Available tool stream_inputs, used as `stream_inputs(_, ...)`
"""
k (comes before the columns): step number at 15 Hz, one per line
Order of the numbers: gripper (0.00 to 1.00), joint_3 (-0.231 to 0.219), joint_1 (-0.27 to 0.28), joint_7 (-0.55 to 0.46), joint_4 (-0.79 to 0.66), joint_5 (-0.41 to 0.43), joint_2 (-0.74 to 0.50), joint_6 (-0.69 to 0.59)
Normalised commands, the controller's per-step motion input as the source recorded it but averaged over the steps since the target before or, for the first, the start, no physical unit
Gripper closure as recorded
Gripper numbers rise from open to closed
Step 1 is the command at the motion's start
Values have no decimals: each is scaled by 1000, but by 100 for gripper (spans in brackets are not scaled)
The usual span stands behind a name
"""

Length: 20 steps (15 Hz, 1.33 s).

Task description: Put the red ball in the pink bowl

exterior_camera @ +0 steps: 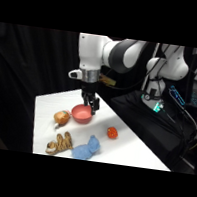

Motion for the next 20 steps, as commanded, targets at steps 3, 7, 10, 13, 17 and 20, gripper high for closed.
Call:
stream_inputs(3, 0, 19, -5, 46, -17, -28, -29, 6)
stream_inputs(7, 0, 34, 40, 172, -114, -58, -129, 56)
stream_inputs(10, 0, 58, 90, 251, -202, -63, -166, 108)
stream_inputs(13, 0, 59, 99, 258, -243, -60, -157, 164)
stream_inputs(17, 0, 42, 72, 218, -249, -44, -164, 201)
stream_inputs(20, 0, 15, 43, 200, -272, -61, -175, 244)
